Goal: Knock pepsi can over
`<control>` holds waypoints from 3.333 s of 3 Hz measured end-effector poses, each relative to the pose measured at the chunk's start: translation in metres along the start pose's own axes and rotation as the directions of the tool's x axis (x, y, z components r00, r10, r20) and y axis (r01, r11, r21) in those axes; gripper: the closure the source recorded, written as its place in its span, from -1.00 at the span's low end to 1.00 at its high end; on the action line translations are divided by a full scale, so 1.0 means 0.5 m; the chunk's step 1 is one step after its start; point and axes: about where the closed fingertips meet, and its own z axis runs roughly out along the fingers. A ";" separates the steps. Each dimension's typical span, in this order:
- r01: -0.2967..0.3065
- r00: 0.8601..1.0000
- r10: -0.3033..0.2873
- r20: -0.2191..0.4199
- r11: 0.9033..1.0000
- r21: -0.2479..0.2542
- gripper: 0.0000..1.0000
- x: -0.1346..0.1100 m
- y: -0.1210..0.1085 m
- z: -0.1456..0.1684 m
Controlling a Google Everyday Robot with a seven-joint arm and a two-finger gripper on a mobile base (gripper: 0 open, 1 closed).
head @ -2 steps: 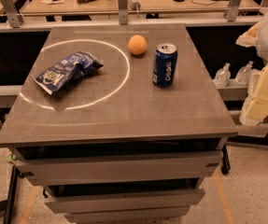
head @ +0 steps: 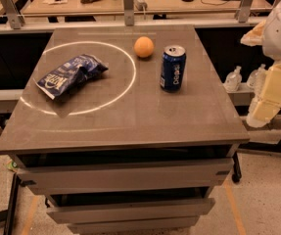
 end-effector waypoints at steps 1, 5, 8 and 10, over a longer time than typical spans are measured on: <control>0.007 0.991 -0.007 0.135 1.000 0.005 -1.00 0.017 -0.062 0.027; -0.131 0.720 0.185 0.669 0.983 -0.131 -1.00 -0.015 -0.193 0.169; -0.112 0.545 0.250 0.800 0.968 -0.226 -1.00 -0.102 -0.240 0.300; 0.001 0.465 0.233 0.854 0.965 -0.264 -1.00 -0.191 -0.245 0.352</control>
Offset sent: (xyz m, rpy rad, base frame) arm 0.1106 -0.0146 -0.0380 0.7417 -0.0634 0.0336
